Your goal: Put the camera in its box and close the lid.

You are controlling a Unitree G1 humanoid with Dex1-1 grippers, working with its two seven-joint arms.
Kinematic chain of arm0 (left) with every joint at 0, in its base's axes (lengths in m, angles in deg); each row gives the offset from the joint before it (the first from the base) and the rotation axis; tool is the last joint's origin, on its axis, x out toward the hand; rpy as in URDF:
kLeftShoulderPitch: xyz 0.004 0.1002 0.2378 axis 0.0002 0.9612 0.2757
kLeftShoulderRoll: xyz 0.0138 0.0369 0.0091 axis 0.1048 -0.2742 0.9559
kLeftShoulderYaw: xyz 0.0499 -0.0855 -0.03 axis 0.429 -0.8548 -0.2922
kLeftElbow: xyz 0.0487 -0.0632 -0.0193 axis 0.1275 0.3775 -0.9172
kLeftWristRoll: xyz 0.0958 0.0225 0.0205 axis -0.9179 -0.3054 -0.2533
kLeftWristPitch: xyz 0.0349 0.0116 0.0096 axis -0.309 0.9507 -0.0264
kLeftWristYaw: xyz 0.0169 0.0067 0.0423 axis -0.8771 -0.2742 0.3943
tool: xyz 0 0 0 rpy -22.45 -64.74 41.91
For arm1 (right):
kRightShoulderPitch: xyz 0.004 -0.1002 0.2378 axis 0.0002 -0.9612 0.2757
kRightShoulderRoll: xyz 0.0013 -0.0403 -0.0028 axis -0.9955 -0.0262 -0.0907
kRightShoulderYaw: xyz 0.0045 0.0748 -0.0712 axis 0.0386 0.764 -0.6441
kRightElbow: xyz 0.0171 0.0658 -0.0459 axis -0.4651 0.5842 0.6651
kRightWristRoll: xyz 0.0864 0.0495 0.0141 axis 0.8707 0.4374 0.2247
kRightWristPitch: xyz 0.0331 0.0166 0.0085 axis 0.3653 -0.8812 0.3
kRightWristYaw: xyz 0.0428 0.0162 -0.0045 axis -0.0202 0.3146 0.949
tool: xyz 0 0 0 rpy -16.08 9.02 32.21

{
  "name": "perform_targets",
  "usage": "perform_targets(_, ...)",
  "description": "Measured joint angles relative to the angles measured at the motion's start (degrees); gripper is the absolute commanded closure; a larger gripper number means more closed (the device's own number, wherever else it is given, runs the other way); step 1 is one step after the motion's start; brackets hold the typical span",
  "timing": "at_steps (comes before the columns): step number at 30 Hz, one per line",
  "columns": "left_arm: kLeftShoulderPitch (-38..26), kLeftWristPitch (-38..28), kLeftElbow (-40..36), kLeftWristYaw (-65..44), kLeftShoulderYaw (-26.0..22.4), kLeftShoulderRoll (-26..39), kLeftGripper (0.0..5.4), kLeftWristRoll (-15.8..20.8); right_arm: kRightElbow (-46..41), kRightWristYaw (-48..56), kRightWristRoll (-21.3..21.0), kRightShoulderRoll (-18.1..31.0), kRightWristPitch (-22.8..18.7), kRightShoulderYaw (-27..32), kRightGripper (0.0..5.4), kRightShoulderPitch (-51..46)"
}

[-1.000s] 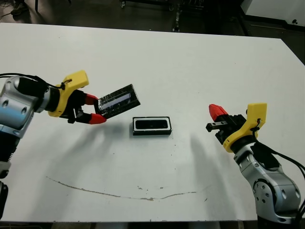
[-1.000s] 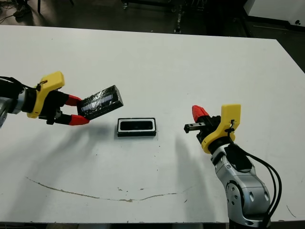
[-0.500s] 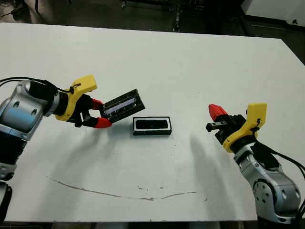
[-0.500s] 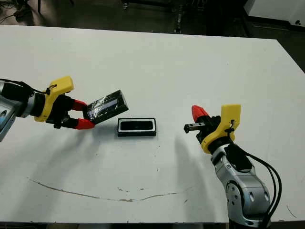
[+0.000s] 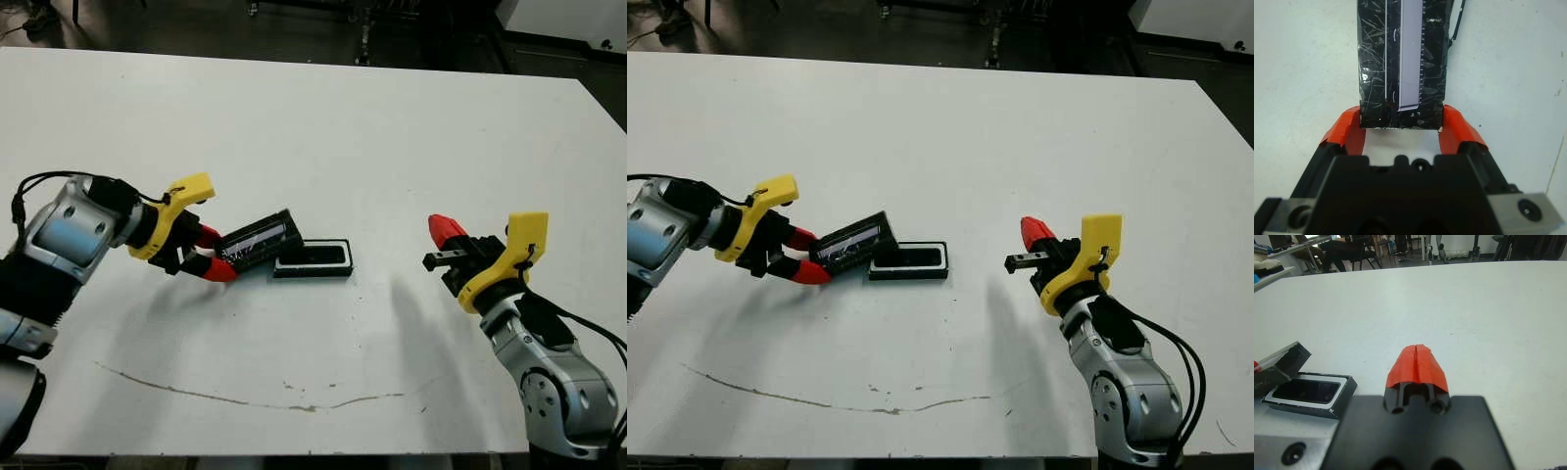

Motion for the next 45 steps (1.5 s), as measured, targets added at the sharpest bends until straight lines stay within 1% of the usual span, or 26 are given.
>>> perform_targets(3, -0.63, -1.48, 1.42, -1.29, 0.42, -0.76, 2.23, -0.15, 0.00, 0.00, 0.09, 0.00, -0.05, 0.00, 5.40, -0.01)
perform_targets(8, -1.73, -1.39, 3.02, -2.39, 0.85, -1.59, 2.23, -1.00, 0.01, 0.03, 0.09, 0.01, -0.07, 0.00, 5.40, -0.01)
perform_targets(16, -2.52, -1.85, 3.22, -3.73, 1.75, -1.91, 2.23, -1.35, 0.21, 0.07, 0.07, 0.00, -0.05, -0.01, 5.40, -0.01)
perform_targets(21, -2.49, -5.18, 2.18, -3.32, 1.83, -1.96, 2.23, -2.86, 0.42, 0.10, 0.08, 0.01, -0.05, -0.01, 5.40, -0.02)
perform_targets(28, -2.31, -9.71, 1.55, -1.57, 2.57, -3.13, 2.23, -5.91, 0.42, 0.10, 0.12, 0.01, -0.05, -0.01, 5.40, -0.02)
perform_targets(39, -1.72, -11.10, 0.51, 0.51, 2.94, -5.12, 2.23, -7.93, 0.11, -0.01, 0.18, 0.01, -0.44, -0.01, 5.40, -0.03)
perform_targets(45, -2.87, -11.10, 2.80, 0.18, 3.35, -6.96, 2.23, -8.00, -0.11, -0.28, 0.24, 0.01, -0.62, 0.00, 5.40, -0.08)
